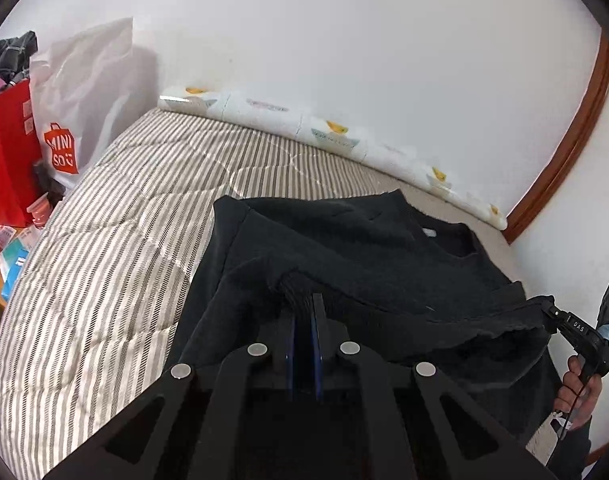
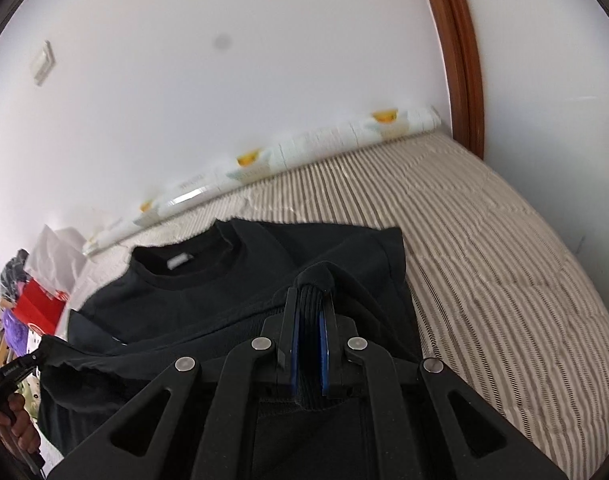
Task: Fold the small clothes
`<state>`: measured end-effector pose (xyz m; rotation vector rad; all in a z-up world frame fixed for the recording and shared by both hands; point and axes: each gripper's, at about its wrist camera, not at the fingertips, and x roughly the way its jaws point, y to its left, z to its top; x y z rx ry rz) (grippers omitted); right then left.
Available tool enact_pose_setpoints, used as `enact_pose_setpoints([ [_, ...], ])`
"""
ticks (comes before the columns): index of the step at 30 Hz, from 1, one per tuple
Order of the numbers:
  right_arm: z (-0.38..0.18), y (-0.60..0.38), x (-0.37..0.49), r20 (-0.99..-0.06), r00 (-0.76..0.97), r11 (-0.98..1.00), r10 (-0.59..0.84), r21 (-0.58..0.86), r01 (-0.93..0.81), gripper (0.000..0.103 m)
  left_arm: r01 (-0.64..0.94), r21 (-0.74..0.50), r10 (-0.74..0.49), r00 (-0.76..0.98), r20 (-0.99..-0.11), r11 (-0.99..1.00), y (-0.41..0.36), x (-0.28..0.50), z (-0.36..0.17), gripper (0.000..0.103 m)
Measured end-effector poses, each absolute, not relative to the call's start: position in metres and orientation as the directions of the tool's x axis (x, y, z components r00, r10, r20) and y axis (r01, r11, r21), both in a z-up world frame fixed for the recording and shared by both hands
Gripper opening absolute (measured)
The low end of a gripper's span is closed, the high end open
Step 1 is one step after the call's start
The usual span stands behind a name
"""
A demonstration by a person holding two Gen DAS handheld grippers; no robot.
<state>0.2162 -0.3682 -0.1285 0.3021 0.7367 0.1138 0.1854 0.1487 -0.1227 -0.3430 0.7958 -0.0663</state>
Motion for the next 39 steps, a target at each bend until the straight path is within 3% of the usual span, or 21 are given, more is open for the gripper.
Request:
enact_pose_setpoints([
  [6,-0.147,-0.366,0.233,-0.701,0.686,0.956,0.193,0.291,0.028,0.009,-0.081,-0.346,-0.202,0.679,-0.705,0.935,0.152,0.193,-0.133,0.01],
  [9,-0.137,-0.367,0.227,-0.703,0.688,0.961,0.181,0.274,0.027,0.018,-0.067,-0.35,-0.215,0.676,-0.704,0.934,0.155,0.19,-0.13,0.011],
  [12,-0.12,-0.368,0.21,-0.679,0.72,0.97,0.146,0.243,0.033,0.025,-0.06,-0.348,-0.215,0.686,-0.696,0.936,0.157,0.18,-0.123,0.022],
  [14,-0.109,-0.365,0.197,-0.663,0.732,0.972,0.154,0.234,0.007,0.03,-0.056,-0.34,-0.207,0.697,-0.687,0.939,0.159,0.17,-0.119,0.036],
  [16,-0.102,-0.358,0.185,-0.652,0.74,0.974,0.167,0.223,-0.024,0.032,-0.049,-0.337,-0.205,0.709,-0.675,0.94,0.16,0.159,-0.115,0.041],
  [25,-0.127,-0.32,0.153,-0.704,0.654,0.961,0.277,0.213,-0.178,0.032,0.032,-0.308,-0.247,0.68,-0.69,0.951,0.147,0.115,-0.12,0.041],
  [32,-0.142,-0.305,0.161,-0.728,0.64,0.969,0.246,0.18,-0.168,0.032,0.092,-0.309,-0.295,0.634,-0.715,0.946,0.113,0.133,-0.132,0.041],
  [39,-0.146,-0.3,0.19,-0.754,0.623,0.978,0.209,0.154,-0.141,0.032,0.093,-0.262,-0.259,0.638,-0.725,0.961,0.096,0.166,-0.135,0.045],
])
